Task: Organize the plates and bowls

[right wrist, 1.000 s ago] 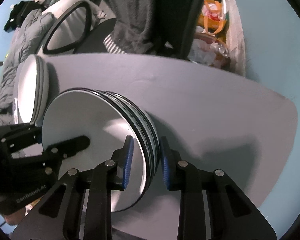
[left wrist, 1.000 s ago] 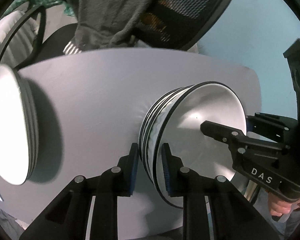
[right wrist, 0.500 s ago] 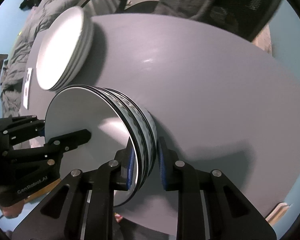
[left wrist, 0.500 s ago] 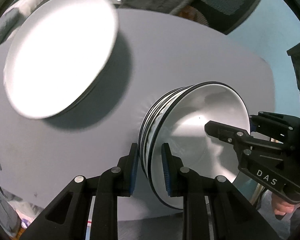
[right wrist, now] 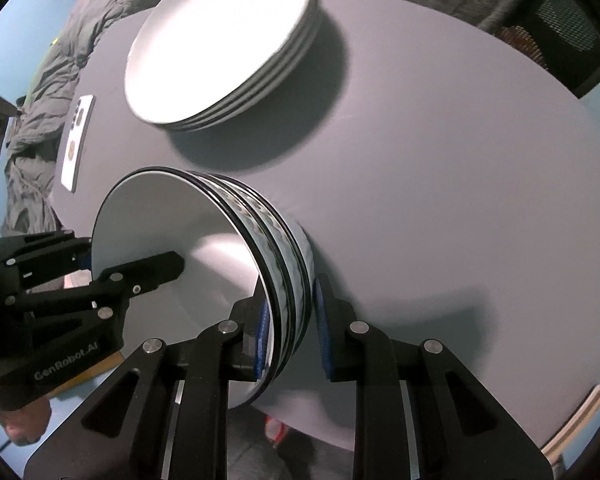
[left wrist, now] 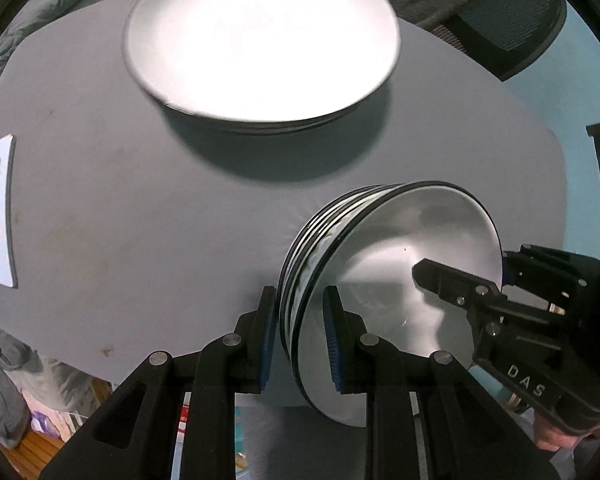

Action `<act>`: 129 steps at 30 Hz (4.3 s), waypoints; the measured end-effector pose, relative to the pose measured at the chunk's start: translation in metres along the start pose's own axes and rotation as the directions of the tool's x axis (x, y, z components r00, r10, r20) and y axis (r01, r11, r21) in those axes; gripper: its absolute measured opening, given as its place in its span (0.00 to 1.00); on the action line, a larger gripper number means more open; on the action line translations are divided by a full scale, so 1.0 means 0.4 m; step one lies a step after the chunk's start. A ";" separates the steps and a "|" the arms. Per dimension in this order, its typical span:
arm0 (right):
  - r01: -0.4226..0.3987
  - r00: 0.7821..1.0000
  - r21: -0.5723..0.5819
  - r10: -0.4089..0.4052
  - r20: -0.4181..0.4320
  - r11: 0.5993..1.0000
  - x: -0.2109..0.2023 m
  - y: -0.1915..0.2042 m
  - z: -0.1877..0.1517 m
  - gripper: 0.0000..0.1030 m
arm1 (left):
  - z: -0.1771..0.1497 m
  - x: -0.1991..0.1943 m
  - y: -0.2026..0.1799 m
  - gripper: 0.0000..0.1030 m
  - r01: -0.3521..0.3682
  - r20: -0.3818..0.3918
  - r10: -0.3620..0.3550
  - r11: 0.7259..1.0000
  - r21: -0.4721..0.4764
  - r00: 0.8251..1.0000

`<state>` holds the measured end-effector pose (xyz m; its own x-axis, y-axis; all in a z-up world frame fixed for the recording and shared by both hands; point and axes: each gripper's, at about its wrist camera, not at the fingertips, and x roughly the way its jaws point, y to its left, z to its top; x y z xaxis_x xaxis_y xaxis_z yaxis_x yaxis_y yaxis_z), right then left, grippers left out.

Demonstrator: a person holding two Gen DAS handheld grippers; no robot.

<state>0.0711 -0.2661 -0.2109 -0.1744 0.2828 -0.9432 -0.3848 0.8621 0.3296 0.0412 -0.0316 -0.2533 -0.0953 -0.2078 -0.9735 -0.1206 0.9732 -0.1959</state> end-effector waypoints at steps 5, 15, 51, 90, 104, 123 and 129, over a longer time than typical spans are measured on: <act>-0.007 1.000 0.029 0.007 0.000 1.000 0.013 0.039 -0.011 0.21 | -0.003 0.001 -0.003 0.21 -0.009 0.002 0.009 1.000 0.010 1.000; -0.011 1.000 0.082 0.012 -0.009 0.997 0.040 0.110 -0.010 0.21 | 0.005 0.001 0.013 0.21 -0.003 -0.005 0.003 0.999 0.043 1.000; 0.064 0.986 0.279 -0.104 0.132 0.958 0.021 0.105 -0.068 0.40 | -0.002 -0.001 0.043 0.35 0.051 0.034 -0.057 0.986 0.161 0.998; -0.040 0.996 0.257 0.020 0.082 0.966 0.023 0.094 -0.048 0.18 | -0.003 -0.010 0.052 0.23 0.064 0.007 -0.065 0.995 0.077 0.998; -0.031 0.997 0.268 0.010 0.080 0.963 0.035 0.104 -0.044 0.21 | -0.009 0.015 0.046 0.39 0.112 -0.004 -0.112 0.990 0.086 0.994; -0.083 0.993 0.302 0.055 0.102 0.950 0.009 0.094 -0.044 0.18 | 0.003 -0.023 0.057 0.23 0.072 0.013 -0.074 0.992 0.102 0.997; -0.085 0.992 0.312 0.051 0.116 0.946 -0.025 0.097 -0.035 0.18 | 0.012 -0.068 0.063 0.23 0.071 0.027 -0.075 0.990 0.118 0.997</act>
<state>0.0452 -0.2411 -0.1881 -0.0873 0.3731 -0.9237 -0.0666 0.9229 0.3791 0.0456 -0.0010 -0.2325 -0.0595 -0.2772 -0.9590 -0.0097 0.9608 -0.2772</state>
